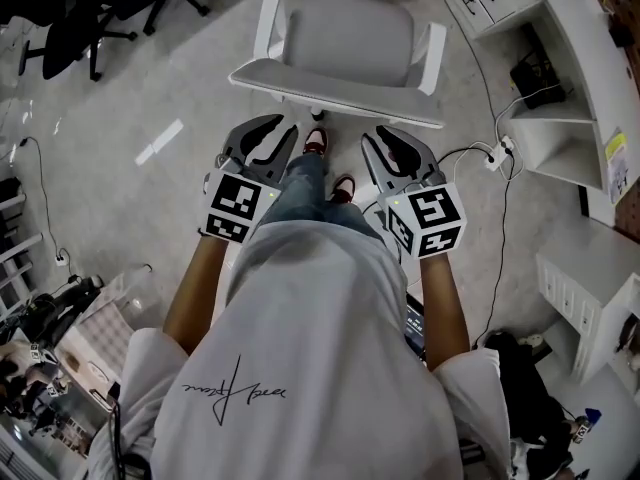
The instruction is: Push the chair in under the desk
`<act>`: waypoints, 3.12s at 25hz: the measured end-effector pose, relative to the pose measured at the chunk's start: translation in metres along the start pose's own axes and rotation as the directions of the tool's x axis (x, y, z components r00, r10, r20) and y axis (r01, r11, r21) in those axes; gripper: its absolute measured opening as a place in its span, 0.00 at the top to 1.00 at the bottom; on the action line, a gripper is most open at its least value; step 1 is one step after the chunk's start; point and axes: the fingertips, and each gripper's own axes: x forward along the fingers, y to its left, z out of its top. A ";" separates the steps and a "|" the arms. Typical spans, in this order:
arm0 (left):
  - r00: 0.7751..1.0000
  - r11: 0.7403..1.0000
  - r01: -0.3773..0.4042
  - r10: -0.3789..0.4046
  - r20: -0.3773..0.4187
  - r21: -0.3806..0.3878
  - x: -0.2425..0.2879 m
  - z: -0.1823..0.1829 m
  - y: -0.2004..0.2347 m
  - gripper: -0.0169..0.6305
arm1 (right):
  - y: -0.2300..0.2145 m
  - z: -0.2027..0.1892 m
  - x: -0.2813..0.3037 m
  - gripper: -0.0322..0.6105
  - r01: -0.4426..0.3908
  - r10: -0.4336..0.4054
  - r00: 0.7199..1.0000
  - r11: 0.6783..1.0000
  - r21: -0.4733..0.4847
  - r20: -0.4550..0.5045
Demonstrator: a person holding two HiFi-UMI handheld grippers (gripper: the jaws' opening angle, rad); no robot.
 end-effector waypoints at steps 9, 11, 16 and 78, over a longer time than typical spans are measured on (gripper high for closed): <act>0.991 0.958 0.012 0.027 -0.131 0.287 0.031 -0.014 0.032 0.74 | -0.012 -0.002 0.034 0.69 -0.044 0.026 0.994 0.985 -0.167 -0.109; 0.987 0.943 0.028 0.027 -0.161 0.332 0.038 -0.018 0.042 0.73 | -0.015 -0.005 0.041 0.66 -0.057 0.026 0.989 0.976 -0.211 -0.147; 0.971 0.892 0.106 0.003 -0.240 0.440 0.053 -0.030 0.057 0.68 | -0.022 -0.018 0.058 0.64 -0.097 0.020 0.967 0.950 -0.296 -0.254; 0.908 0.795 0.383 -0.230 -0.349 0.471 0.107 -0.052 0.102 0.64 | -0.065 -0.054 0.100 0.69 -0.216 0.027 0.875 0.916 -0.339 -0.483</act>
